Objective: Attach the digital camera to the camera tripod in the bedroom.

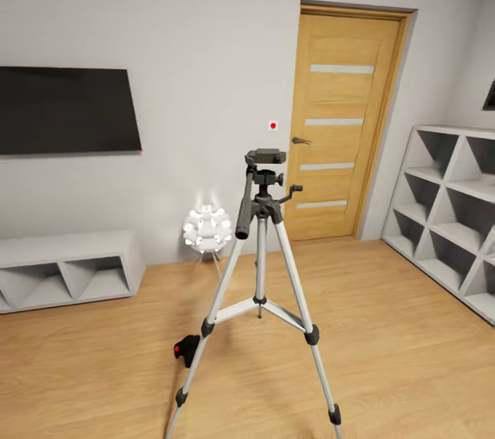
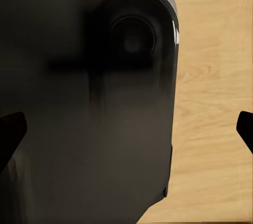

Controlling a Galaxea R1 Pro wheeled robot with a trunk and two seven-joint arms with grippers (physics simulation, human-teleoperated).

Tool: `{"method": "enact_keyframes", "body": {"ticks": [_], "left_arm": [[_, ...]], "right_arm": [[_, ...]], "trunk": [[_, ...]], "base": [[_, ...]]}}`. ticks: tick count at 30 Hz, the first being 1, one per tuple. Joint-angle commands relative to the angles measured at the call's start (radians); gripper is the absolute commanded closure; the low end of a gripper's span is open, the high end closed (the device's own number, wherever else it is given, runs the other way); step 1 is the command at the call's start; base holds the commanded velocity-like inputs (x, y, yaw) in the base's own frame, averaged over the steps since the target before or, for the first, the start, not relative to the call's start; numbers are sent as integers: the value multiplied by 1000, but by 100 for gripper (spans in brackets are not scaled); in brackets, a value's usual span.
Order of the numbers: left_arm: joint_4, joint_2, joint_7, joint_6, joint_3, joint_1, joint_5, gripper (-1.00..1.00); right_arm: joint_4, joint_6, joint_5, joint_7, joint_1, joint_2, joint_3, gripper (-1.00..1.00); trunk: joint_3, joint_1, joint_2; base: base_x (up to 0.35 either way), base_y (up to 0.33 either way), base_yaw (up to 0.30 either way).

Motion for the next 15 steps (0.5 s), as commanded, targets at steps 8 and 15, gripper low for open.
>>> {"method": "enact_keyframes", "body": {"ticks": [8, 15], "left_arm": [[0, -9, 1, -2, -7, 0, 136, -100], [0, -9, 2, -2, -7, 0, 152, -100]], "right_arm": [[0, -3, 2, 0, 0, 0, 1, -100], [0, -3, 2, 0, 0, 0, 1, -100]], "trunk": [[-1, 0, 0], [-1, 0, 0]], "base": [[0, 0, -291], [0, 0, -291]]}}
